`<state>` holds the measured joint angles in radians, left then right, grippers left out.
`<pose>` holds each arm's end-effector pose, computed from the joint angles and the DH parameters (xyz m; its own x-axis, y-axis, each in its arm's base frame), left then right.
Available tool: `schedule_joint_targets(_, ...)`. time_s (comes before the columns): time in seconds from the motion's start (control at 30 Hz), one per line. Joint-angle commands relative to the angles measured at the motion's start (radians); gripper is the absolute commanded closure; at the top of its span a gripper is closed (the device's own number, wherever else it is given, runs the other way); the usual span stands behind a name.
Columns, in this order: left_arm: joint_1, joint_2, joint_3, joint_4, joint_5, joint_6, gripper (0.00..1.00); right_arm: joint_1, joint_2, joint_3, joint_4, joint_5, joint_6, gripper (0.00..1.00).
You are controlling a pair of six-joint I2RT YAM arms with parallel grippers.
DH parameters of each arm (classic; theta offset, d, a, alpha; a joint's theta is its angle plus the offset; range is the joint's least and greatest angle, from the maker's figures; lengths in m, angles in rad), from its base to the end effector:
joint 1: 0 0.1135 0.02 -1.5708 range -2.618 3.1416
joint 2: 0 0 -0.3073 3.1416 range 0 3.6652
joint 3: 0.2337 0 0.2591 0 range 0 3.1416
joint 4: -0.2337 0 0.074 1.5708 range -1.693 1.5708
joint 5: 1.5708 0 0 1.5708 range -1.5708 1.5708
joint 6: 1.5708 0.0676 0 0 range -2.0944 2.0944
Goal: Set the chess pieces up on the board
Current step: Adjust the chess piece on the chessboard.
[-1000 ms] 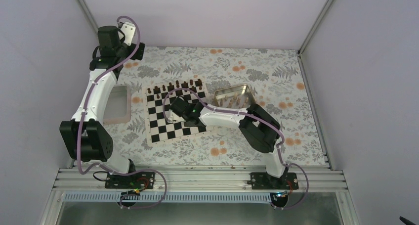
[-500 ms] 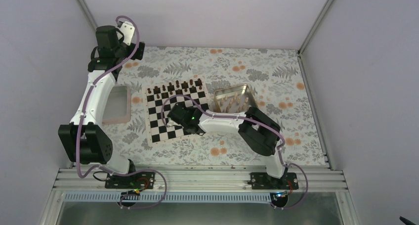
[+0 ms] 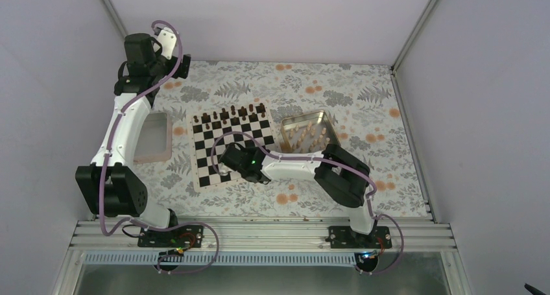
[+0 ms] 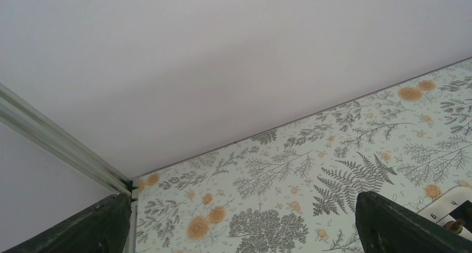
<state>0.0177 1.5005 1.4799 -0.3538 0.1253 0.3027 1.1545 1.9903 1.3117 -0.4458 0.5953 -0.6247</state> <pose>0.3830 -0.0017 0.4232 -0.3196 0.2902 -0.9020 0.2033 0.9508 0.2338 0.2106 0.3827 0.1654 0.0898 -0.9945 -0.0544 -0.7482 -0.0313 -0.6628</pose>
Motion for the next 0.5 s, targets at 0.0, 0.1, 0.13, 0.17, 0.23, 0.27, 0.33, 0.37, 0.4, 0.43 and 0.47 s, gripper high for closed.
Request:
schedule_joint_targets(0.0,0.002,-0.031,-0.013,0.007,0.031,-0.002,0.0,0.024,-0.037,-0.033,-0.012,-0.002,0.013,0.52)
schedule_joint_targets(0.1,0.003,-0.033,-0.016,0.006,0.035,0.0,0.0,0.032,-0.04,-0.047,-0.002,0.002,0.01,0.47)
schedule_joint_targets(0.13,0.002,-0.033,-0.016,0.006,0.037,0.0,0.0,0.036,-0.043,-0.049,-0.002,0.002,0.008,0.46)
schedule_joint_targets(0.17,0.002,-0.033,-0.016,0.006,0.038,0.0,0.0,0.038,-0.043,-0.05,-0.001,0.004,0.008,0.45)
schedule_joint_targets(0.23,0.002,-0.034,-0.014,0.006,0.042,0.001,0.0,0.042,-0.047,-0.048,-0.003,0.002,0.009,0.43)
schedule_joint_targets(0.27,0.001,-0.032,-0.014,0.006,0.042,0.001,0.0,0.043,-0.049,-0.044,-0.005,0.001,0.011,0.42)
schedule_joint_targets(0.33,0.002,-0.033,-0.014,0.006,0.044,0.003,0.0,0.044,-0.052,-0.042,-0.008,-0.004,0.013,0.42)
schedule_joint_targets(0.37,0.002,-0.031,-0.013,0.006,0.044,0.003,0.0,0.044,-0.054,-0.04,-0.01,-0.005,0.014,0.41)
schedule_joint_targets(0.4,0.002,-0.032,-0.014,0.006,0.047,0.003,0.0,0.044,-0.057,-0.039,-0.01,-0.006,0.013,0.41)
schedule_joint_targets(0.43,0.001,-0.032,-0.013,0.006,0.047,0.003,0.0,0.044,-0.059,-0.037,-0.016,-0.012,0.015,0.4)
schedule_joint_targets(0.47,0.001,-0.031,-0.013,0.006,0.047,0.004,0.0,0.044,-0.063,-0.033,-0.02,-0.018,0.017,0.39)
